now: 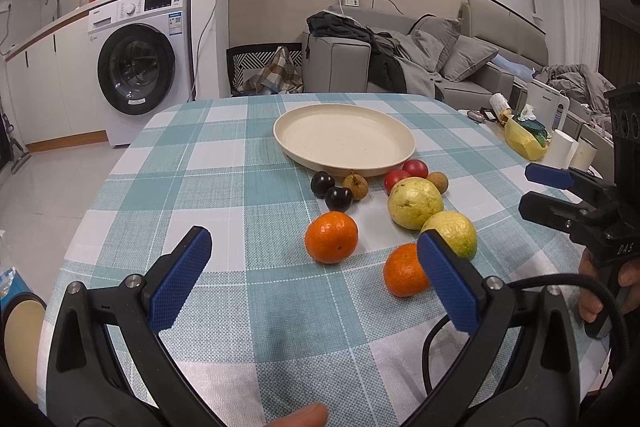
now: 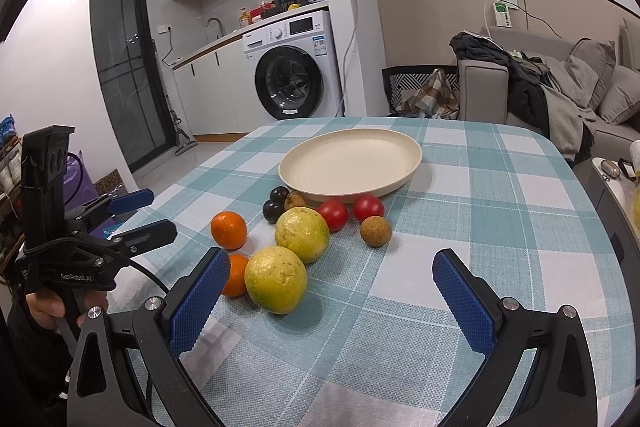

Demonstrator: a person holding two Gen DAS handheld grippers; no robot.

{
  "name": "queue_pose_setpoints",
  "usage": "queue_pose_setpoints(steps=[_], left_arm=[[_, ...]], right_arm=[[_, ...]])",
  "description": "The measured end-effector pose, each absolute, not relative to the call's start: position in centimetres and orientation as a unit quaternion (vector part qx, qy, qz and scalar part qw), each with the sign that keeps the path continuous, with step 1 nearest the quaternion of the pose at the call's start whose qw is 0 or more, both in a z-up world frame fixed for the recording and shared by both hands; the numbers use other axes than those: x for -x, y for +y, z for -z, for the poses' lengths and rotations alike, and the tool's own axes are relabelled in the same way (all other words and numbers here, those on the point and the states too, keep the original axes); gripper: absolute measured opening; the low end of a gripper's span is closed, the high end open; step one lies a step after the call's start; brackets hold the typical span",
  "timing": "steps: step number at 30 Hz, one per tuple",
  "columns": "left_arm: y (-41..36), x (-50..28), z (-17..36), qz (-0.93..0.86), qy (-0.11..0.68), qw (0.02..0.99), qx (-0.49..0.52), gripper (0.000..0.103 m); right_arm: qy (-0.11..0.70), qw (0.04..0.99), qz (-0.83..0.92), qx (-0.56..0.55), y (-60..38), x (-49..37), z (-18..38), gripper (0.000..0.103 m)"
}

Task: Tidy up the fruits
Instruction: 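Grasp an orange with the left tool while the right tool grasps a yellow guava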

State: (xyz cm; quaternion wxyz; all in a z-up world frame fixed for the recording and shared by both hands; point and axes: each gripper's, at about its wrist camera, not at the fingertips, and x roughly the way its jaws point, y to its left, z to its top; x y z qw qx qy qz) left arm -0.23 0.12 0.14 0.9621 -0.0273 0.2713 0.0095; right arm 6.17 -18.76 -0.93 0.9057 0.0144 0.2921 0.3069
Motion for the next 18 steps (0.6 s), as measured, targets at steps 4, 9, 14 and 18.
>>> queue_pose_setpoints(steps=[4,9,14,18], left_arm=[[0.3,0.1,0.1,-0.012,0.275,0.961,0.026,0.102],[0.3,-0.5,0.5,-0.007,0.281,0.959,0.029,0.102],[0.8,-1.0,0.7,-0.012,0.296,0.954,0.045,0.102],[1.0,-1.5,0.8,-0.008,0.3,0.953,0.039,0.102]], right_arm=[[0.3,0.905,-0.302,-0.016,-18.7,-6.5,0.9,0.103],[0.313,0.902,-0.296,-0.012,-18.4,-6.9,1.0,0.103],[0.345,0.891,-0.294,-0.001,-17.7,-7.3,1.6,0.103],[0.355,0.885,-0.302,-0.002,-17.3,-7.2,1.8,0.103]])
